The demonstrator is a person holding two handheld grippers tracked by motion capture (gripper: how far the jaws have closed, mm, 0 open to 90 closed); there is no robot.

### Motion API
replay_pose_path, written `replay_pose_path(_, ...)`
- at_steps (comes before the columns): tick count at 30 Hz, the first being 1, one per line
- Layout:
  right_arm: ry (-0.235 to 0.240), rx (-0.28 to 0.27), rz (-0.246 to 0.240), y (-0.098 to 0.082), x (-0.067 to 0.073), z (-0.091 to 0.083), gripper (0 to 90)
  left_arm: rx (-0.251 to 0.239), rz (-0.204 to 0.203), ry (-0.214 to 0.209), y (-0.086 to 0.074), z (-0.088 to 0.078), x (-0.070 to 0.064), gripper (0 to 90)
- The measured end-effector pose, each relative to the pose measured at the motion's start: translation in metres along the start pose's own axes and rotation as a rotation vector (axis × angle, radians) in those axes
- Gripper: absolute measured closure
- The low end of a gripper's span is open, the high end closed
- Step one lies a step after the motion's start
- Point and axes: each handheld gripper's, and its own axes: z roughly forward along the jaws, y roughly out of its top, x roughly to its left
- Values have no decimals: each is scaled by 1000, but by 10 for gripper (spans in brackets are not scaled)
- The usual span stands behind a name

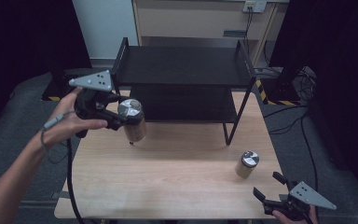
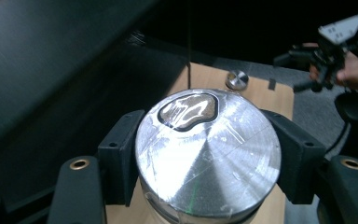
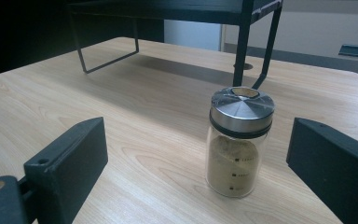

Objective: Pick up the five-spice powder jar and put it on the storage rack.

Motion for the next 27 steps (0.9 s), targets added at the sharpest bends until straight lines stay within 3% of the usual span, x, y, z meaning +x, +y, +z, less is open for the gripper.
replay_pose_path(6, 1, 0, 2, 0, 0, 0, 56, -21, -14, 35, 33, -8, 4, 334)
replay_pose_path(12, 0, -4, 4, 0, 0, -1, 56, -20, -44, 98, 58, -8, 5, 334)
replay_pose_path(15, 2, -3, 6, 0, -1, 0, 56, -17, -51, 114, 66, -5, 6, 334)
replay_pose_path(21, 2, -4, 8, -1, -1, -1, 56, -14, -94, 216, 84, 7, 1, 334)
replay_pose_path(27, 1, -4, 9, -1, -1, -1, 57, -19, -139, 284, 99, 21, 5, 334)
